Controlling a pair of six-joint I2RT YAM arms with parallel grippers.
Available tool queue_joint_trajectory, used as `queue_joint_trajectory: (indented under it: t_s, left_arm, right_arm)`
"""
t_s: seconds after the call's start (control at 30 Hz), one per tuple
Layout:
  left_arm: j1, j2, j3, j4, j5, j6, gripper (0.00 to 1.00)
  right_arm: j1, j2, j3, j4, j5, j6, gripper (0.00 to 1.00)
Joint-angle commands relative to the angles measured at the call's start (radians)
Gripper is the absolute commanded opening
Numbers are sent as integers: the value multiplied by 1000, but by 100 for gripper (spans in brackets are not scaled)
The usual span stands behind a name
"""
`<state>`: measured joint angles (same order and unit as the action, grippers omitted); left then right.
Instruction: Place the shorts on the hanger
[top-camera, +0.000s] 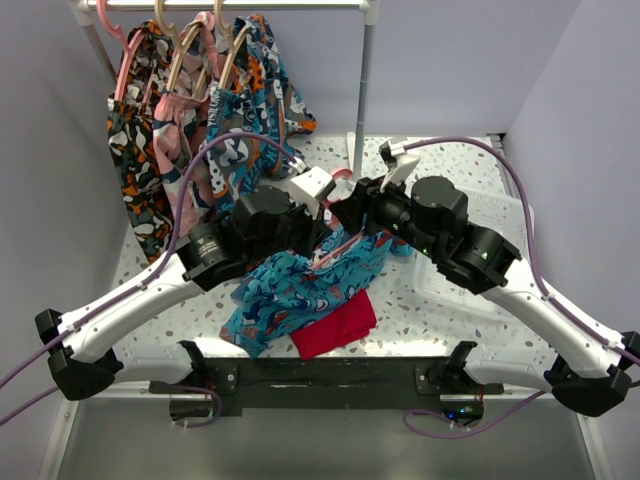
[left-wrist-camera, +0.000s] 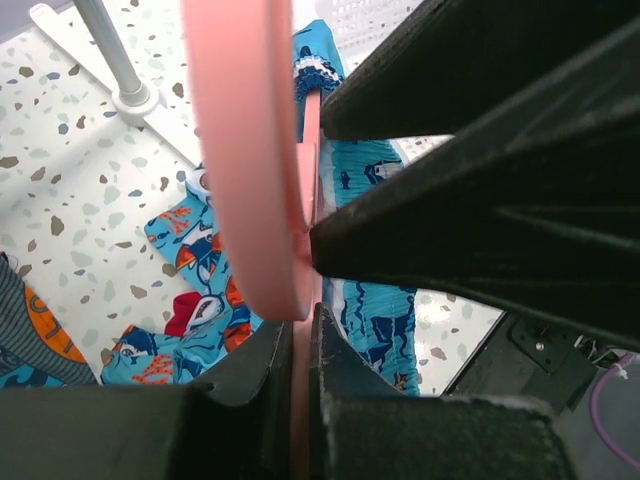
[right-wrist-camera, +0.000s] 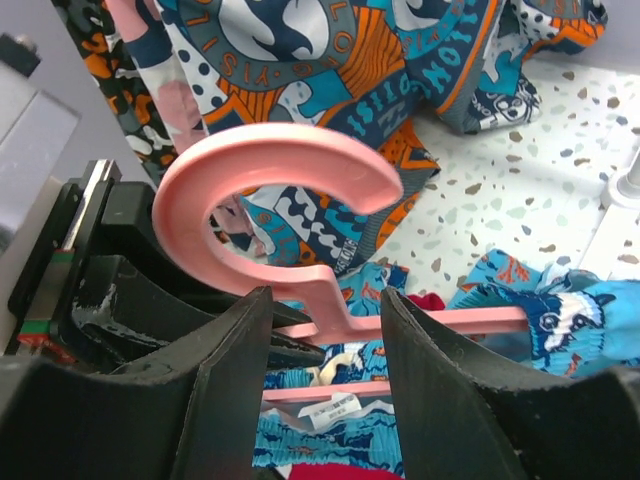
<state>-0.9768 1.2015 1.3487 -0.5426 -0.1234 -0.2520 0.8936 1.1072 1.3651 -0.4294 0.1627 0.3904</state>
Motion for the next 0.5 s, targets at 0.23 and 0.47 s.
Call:
queue_joint_trajectory:
  t_s: [0.23, 0.47]
  left_arm:
    - [32, 10, 89, 67, 117, -29, 0]
    - [33, 10, 92, 58, 143, -30, 0]
  right_arm:
    - [28, 3, -50, 153, 52, -84, 52]
    - [28, 22, -75, 216, 78, -102, 44]
